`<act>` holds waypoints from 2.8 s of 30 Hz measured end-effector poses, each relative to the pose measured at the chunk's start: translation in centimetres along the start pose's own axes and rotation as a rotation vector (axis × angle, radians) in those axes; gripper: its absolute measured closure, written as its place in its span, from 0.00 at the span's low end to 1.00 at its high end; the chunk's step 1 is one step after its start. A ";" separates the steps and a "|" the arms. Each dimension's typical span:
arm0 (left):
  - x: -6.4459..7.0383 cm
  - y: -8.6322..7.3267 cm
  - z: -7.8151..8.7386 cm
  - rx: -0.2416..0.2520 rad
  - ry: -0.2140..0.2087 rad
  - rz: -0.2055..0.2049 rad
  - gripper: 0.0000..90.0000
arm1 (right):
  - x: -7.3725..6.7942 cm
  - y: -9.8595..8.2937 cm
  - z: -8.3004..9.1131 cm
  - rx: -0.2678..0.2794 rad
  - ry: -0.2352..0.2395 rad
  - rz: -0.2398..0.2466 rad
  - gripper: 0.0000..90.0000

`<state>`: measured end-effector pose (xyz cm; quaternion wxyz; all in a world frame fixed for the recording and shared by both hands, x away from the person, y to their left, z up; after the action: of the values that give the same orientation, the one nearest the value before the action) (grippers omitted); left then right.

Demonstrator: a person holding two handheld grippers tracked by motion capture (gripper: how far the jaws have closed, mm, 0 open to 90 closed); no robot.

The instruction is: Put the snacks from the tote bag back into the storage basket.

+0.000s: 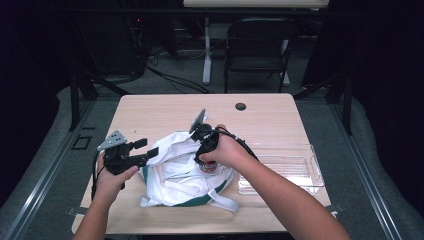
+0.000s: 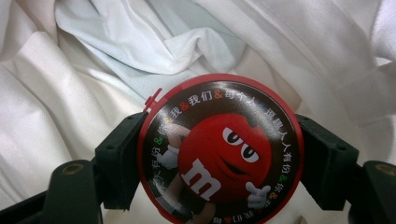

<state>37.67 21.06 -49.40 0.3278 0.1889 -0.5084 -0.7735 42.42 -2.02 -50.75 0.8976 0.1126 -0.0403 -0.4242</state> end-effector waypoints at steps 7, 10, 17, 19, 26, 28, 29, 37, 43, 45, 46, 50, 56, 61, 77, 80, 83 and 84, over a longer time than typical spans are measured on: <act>0.0 0.0 0.0 0.000 0.000 0.000 0.42 | -0.1 0.2 1.2 0.018 -0.001 0.001 0.28; 0.0 0.0 0.0 0.000 0.000 0.000 0.42 | -0.3 0.2 1.8 0.016 -0.005 0.007 0.28; 0.0 0.0 0.0 -0.002 0.001 -0.001 0.42 | -0.6 0.3 3.3 0.024 -0.015 0.022 0.28; 0.0 0.0 0.0 0.001 0.001 -0.001 0.42 | -0.7 0.4 3.7 0.038 -0.019 0.018 0.28; 0.0 0.0 0.1 -0.001 0.002 -0.001 0.42 | -0.9 0.2 4.8 0.047 -0.031 0.043 0.28; 0.0 0.0 0.1 -0.001 0.001 -0.001 0.42 | -1.0 0.1 5.1 0.049 -0.030 0.040 0.28; 0.0 0.0 0.1 -0.001 0.002 -0.001 0.42 | -0.9 0.1 5.3 0.046 -0.034 0.047 0.28; 0.0 0.0 0.0 -0.003 0.001 -0.003 0.42 | -0.9 -0.4 6.4 0.076 -0.022 0.037 0.28; 0.0 0.0 0.1 -0.002 0.002 0.000 0.42 | -0.6 -0.8 7.6 0.091 -0.017 0.040 0.28; 0.0 0.0 0.1 0.001 0.002 0.000 0.42 | -0.3 -1.1 8.1 0.096 -0.017 0.040 0.28; 0.0 0.0 0.1 0.002 0.002 0.000 0.42 | -0.2 -1.2 8.3 0.096 -0.015 0.034 0.28; 0.0 0.0 0.1 -0.003 0.003 0.000 0.42 | 0.4 -1.8 8.9 0.109 -0.020 0.023 0.28; 0.1 0.0 0.0 -0.002 0.003 -0.002 0.42 | 1.4 -2.9 9.7 0.112 -0.037 0.010 0.28; 0.1 0.0 0.0 -0.002 0.002 -0.001 0.42 | 2.0 -3.8 10.4 0.114 -0.040 -0.006 0.28; 0.1 -0.1 -0.1 -0.006 0.003 -0.002 0.42 | 4.3 -7.3 11.1 0.109 -0.067 -0.050 0.28; 0.1 -0.1 -0.1 -0.005 0.003 -0.001 0.42 | 4.7 -7.9 11.3 0.113 -0.065 -0.069 0.28; 0.1 -0.1 -0.1 -0.003 0.002 0.000 0.42 | 5.2 -8.5 11.4 0.108 -0.078 -0.069 0.28; 0.1 -0.1 -0.1 -0.003 0.002 -0.001 0.42 | 5.3 -8.7 11.5 0.105 -0.079 -0.074 0.28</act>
<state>37.61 20.93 -49.47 0.3282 0.1893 -0.5070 -0.7742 37.37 -13.39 -41.77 0.8718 0.1442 -0.0938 -0.4586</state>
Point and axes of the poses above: each handheld gripper's, and its own axes: z roughly backward along the jaws, y roughly out of its top, x roughly to its right, the point moved 5 cm from there along -z, roughly forward along the jaws, and after that the axes turned 8 degrees about -z, right-handed, at the moved point
